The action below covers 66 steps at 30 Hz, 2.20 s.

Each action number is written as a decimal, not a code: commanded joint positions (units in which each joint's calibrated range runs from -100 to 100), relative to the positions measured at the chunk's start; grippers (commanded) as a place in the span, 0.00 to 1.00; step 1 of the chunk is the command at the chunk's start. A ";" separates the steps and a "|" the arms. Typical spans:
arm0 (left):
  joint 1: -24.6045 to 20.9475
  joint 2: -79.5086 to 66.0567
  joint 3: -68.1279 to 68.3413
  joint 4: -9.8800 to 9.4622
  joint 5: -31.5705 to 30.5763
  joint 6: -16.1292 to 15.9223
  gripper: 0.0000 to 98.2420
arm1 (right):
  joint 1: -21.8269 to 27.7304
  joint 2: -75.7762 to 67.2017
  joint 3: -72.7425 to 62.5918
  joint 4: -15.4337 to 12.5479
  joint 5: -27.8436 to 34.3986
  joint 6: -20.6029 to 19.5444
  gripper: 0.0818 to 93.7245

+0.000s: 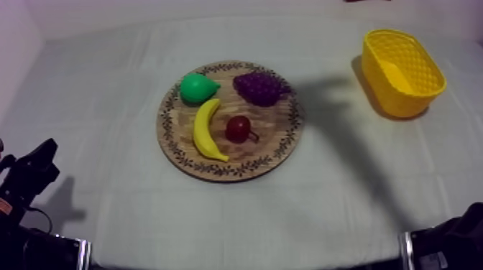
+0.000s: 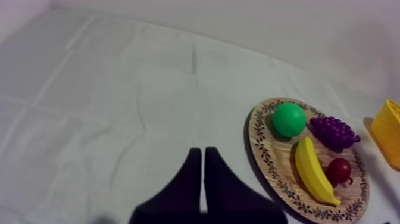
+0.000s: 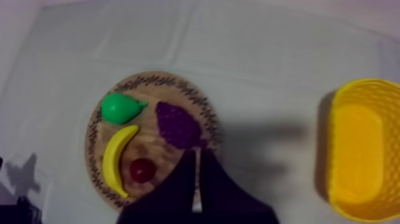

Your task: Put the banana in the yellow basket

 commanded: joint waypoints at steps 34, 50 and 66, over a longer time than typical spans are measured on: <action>0.01 0.00 -0.03 -0.03 -0.01 0.01 0.00 | -16.06 23.51 -12.25 -2.19 -0.59 -6.87 0.74; 0.01 0.00 -0.03 -0.03 -0.01 0.01 0.00 | -18.03 33.04 -16.30 -2.01 -3.30 -8.91 0.79; 0.01 0.00 -0.03 -0.03 -0.01 0.01 0.00 | -17.61 49.13 -23.96 -2.14 -5.47 -10.16 0.76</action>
